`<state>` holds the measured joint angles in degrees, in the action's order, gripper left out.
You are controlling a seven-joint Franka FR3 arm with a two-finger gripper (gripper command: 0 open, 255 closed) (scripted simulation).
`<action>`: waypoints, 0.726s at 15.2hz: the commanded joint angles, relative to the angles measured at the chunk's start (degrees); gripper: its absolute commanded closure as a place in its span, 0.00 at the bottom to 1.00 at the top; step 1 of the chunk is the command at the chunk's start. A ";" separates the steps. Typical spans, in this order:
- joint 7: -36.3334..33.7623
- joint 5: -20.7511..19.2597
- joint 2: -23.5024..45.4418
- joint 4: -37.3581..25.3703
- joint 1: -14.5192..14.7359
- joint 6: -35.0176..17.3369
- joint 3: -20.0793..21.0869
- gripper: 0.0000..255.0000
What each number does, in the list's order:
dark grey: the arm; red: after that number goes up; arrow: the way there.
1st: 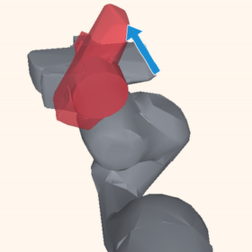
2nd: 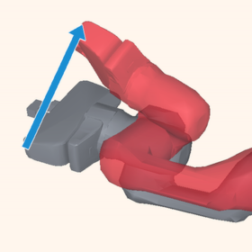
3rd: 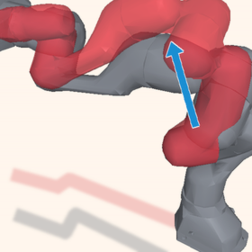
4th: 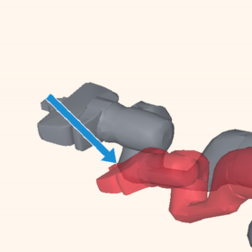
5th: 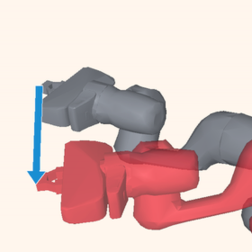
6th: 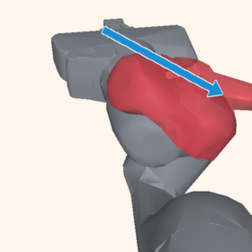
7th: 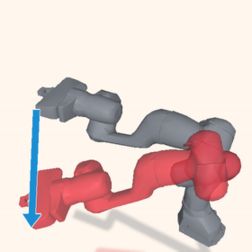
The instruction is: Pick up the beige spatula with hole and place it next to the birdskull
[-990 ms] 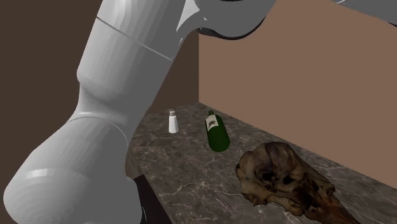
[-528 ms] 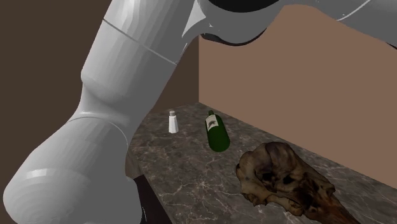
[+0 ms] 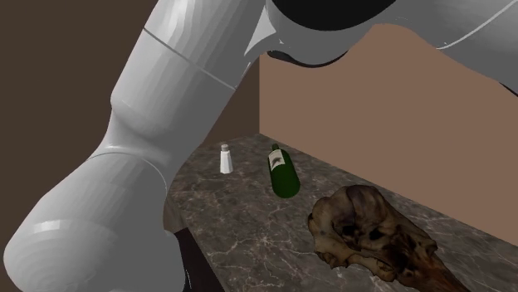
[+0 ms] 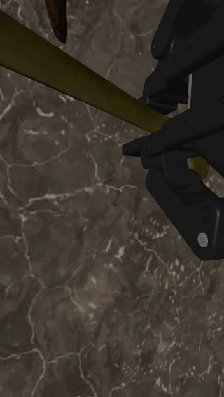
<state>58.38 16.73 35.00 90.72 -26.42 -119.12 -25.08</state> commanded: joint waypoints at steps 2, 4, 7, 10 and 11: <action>0.09 0.16 0.44 -0.21 -0.15 -0.23 0.10 1.00; 0.09 0.16 0.44 -0.22 -0.15 -0.23 0.10 1.00; 0.09 0.16 0.44 -0.22 -0.15 -0.23 0.10 1.00; 0.09 0.16 0.44 -0.21 -0.15 -0.23 0.10 0.00; 0.09 0.16 0.44 -0.21 -0.15 -0.23 0.10 0.00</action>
<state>58.48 16.89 35.44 90.50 -26.57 -119.35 -24.99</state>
